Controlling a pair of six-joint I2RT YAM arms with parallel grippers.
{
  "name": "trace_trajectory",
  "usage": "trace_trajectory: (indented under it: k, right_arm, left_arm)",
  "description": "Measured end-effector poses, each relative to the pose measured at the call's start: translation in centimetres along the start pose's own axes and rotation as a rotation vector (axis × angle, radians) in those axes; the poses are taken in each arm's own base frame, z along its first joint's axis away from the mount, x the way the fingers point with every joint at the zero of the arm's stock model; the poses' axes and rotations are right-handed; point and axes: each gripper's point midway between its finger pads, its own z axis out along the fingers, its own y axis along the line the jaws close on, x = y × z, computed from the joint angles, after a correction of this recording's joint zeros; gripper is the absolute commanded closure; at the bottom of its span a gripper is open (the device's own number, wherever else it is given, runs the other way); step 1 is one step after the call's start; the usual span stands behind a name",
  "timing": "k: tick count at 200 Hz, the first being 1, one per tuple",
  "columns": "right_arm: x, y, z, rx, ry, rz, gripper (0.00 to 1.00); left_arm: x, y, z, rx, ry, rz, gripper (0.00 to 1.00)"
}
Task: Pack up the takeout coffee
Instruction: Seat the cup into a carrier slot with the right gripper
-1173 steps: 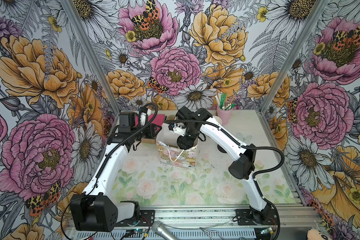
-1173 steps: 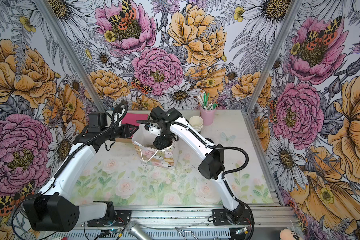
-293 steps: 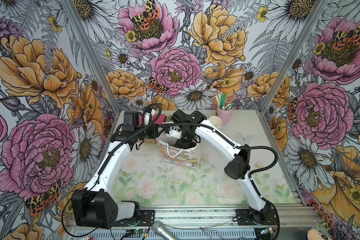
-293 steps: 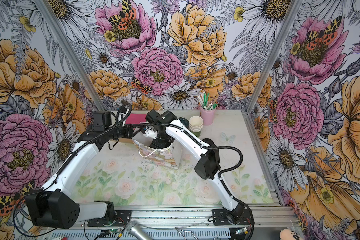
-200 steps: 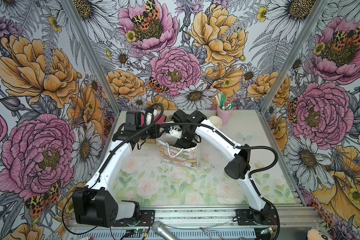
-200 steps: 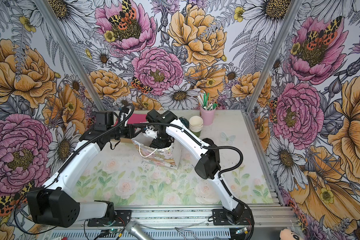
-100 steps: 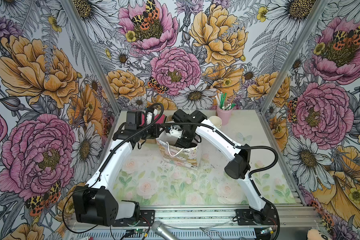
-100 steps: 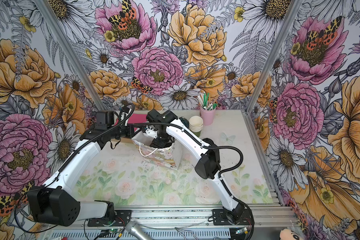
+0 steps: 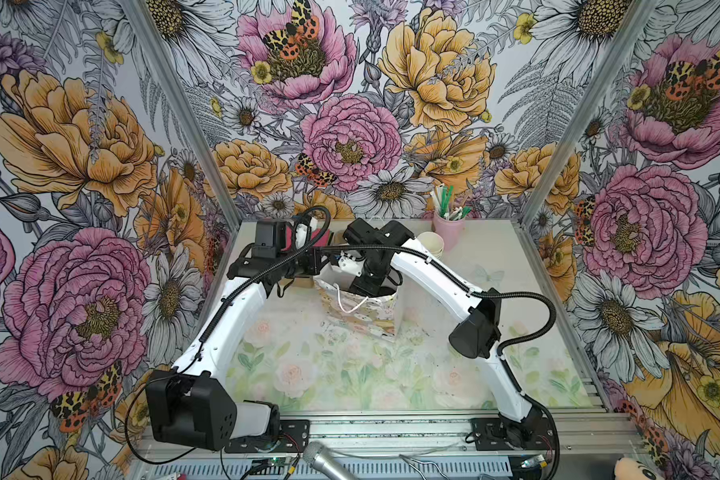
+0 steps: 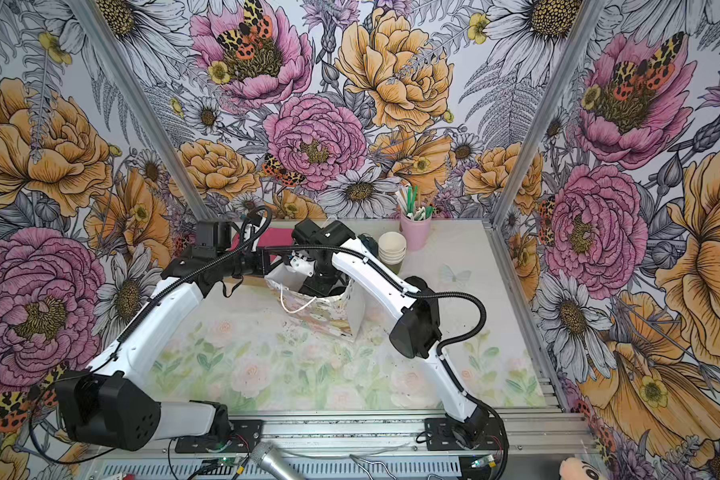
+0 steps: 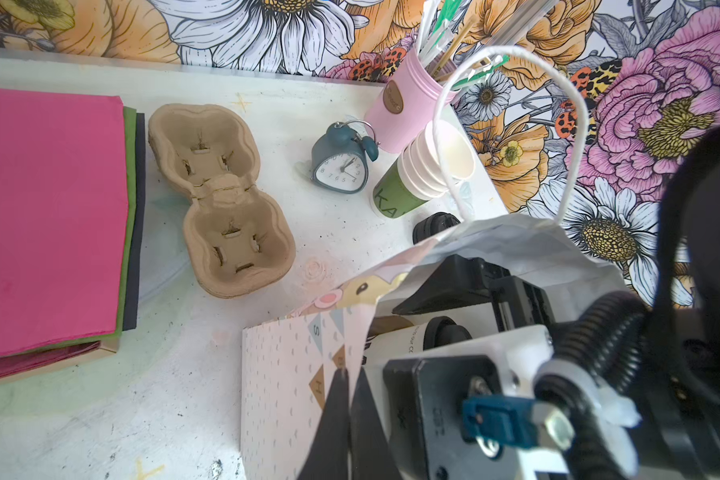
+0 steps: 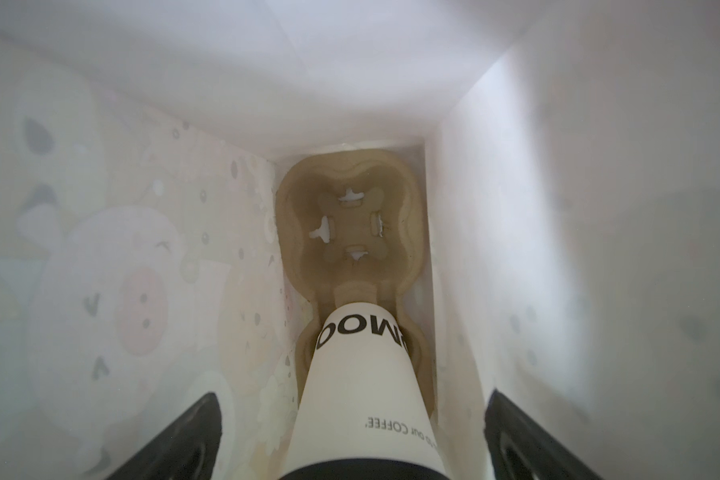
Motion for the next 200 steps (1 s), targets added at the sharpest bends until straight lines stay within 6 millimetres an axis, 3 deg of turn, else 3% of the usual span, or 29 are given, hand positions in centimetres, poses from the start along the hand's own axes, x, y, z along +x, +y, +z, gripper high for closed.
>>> trace_trajectory:
  k: [200]
  right_arm:
    - [-1.9,-0.2,-0.4,0.003,-0.082,0.013,0.01]
  left_arm:
    - [0.0,0.2,0.4,-0.022,0.003,0.005,1.00]
